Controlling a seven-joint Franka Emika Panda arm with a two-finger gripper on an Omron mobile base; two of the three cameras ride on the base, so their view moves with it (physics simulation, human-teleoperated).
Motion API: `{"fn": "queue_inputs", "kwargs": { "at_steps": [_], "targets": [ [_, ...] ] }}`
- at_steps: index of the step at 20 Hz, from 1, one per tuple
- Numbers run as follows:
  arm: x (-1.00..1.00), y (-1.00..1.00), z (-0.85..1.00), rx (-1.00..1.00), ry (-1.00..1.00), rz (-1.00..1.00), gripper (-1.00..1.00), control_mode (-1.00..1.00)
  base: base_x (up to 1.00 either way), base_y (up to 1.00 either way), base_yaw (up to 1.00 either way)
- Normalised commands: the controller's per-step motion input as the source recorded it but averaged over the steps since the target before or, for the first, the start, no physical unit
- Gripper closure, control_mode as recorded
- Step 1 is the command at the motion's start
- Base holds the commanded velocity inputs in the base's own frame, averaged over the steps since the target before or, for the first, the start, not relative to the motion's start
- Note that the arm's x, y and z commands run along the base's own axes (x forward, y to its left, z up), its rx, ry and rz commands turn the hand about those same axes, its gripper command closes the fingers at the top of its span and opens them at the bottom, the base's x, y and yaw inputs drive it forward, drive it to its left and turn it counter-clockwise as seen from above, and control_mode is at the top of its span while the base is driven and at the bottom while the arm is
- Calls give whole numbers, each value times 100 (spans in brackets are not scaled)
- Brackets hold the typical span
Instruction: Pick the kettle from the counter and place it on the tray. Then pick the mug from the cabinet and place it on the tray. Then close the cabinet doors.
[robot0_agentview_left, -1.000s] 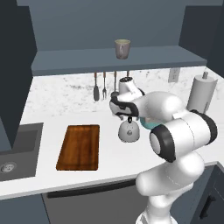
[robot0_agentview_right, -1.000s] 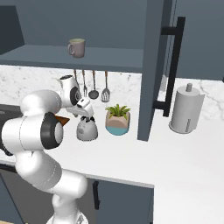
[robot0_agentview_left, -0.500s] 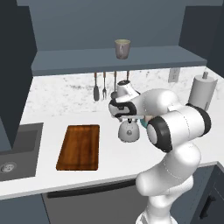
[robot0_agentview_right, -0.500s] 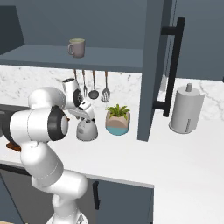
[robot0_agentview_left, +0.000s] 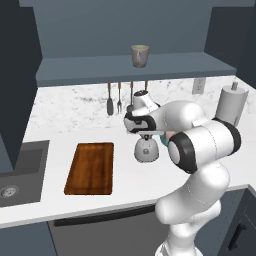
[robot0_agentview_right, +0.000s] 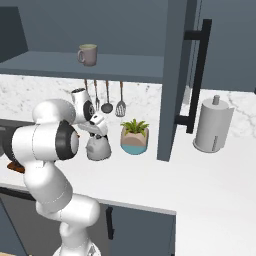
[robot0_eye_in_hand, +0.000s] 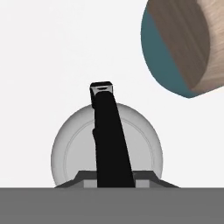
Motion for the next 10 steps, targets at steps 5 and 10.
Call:
{"fn": "queue_inputs", "kwargs": {
  "at_steps": [5, 10],
  "targets": [
    [-31, 10, 0, 0, -5, 0, 100, -100, 0, 0, 0],
    [-46, 26, 12, 0, -11, 1, 100, -100, 0, 0, 0]
  ]
}}
